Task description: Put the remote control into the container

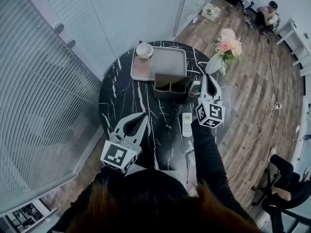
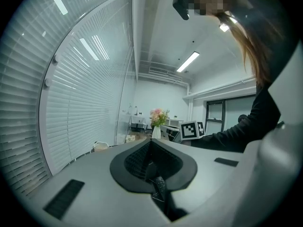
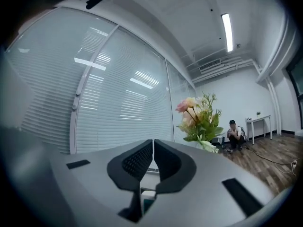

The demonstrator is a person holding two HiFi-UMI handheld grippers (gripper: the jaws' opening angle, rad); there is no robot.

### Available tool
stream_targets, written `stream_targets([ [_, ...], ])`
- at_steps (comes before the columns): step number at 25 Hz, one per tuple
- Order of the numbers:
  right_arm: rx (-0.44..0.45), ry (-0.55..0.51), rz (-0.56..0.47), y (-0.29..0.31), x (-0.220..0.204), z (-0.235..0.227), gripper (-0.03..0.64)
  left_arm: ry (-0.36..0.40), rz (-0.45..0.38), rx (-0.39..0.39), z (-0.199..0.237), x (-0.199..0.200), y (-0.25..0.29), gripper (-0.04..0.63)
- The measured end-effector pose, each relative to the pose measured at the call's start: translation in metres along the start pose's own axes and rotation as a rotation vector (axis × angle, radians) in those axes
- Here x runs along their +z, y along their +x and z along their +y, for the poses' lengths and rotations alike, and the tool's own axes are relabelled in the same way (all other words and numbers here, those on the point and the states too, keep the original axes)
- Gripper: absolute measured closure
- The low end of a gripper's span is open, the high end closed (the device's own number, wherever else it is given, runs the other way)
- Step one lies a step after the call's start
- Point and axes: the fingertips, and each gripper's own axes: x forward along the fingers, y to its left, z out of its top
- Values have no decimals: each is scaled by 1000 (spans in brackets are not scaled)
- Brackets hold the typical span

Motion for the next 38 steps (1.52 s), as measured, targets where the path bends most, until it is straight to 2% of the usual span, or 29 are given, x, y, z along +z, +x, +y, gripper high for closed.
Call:
stream_targets([
  [10, 10, 63, -61, -60, 35, 21, 592, -7, -28, 17, 4, 3, 0, 598],
  [24, 41, 74, -4, -127, 51, 59, 592, 16, -63, 35, 13, 5, 1, 598],
  [38, 118, 114, 44, -161, 52, 93, 592, 32, -85, 22, 11, 7, -3, 598],
])
